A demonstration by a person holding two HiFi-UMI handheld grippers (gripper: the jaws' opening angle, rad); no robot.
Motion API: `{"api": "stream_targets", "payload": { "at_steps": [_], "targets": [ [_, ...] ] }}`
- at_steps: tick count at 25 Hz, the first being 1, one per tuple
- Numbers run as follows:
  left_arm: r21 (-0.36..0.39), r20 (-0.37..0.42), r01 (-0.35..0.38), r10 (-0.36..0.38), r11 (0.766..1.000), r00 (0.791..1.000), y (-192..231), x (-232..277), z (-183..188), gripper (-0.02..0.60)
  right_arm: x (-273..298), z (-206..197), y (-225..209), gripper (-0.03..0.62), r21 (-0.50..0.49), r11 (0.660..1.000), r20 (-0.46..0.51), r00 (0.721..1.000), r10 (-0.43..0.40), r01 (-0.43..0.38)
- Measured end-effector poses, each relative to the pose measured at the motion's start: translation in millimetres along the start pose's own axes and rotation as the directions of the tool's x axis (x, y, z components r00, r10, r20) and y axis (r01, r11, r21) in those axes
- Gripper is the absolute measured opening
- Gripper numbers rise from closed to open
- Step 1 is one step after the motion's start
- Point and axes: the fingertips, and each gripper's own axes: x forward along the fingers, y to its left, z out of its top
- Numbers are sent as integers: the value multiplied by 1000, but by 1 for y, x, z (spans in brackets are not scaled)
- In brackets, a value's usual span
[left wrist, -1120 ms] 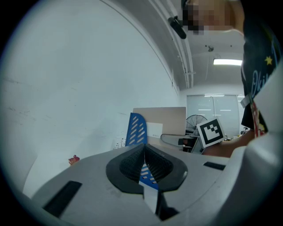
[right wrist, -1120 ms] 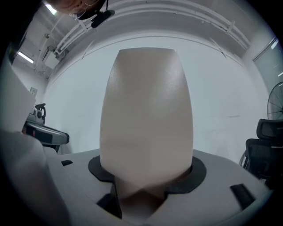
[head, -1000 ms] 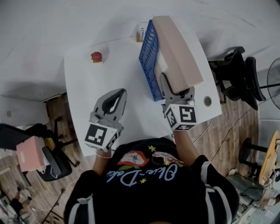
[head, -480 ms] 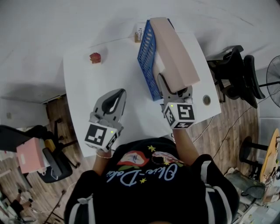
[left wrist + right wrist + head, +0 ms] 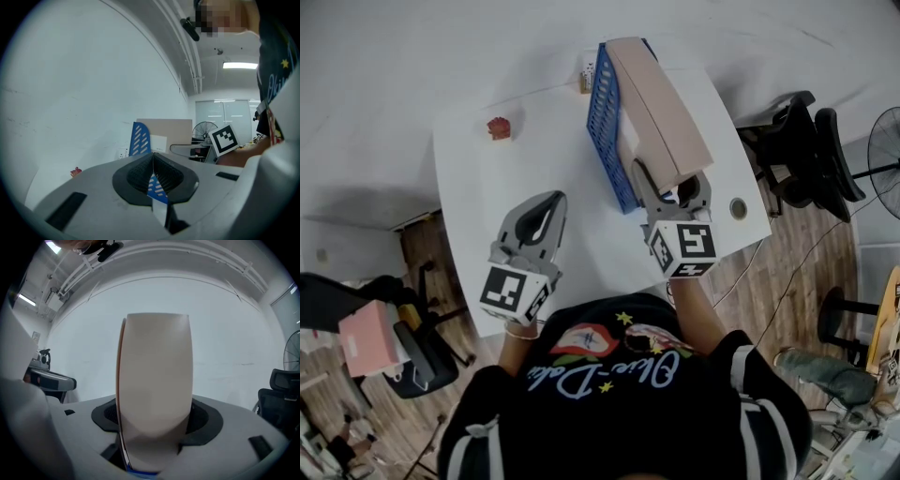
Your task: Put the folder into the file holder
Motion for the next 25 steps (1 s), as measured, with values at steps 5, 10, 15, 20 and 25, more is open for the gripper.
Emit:
{"api": "stream_targets", "payload": {
  "at_steps": [5, 10, 15, 20, 25],
  "targets": [
    [41, 7, -12, 11, 999, 1000, -11, -3, 6, 5, -27, 17, 3, 291, 56, 998, 43, 999, 30, -32],
    [61, 8, -19, 19, 998, 1000, -31, -3, 13, 5, -61, 37, 2, 291, 56, 995, 112, 991, 76, -82],
    [79, 10, -29, 28, 996, 1000, -56, -2, 15, 5, -96, 46, -10, 290, 58, 993, 152, 984, 97, -107],
    [78, 17, -38, 37, 996, 999, -85, -3, 17, 5, -120, 49, -24, 130, 62, 989, 148, 982, 120, -131],
    [75, 20, -45, 44, 996, 999, -108, 3, 20, 5, -131, 48, -43, 50, 74, 989, 136, 984, 117, -128]
  ]
}}
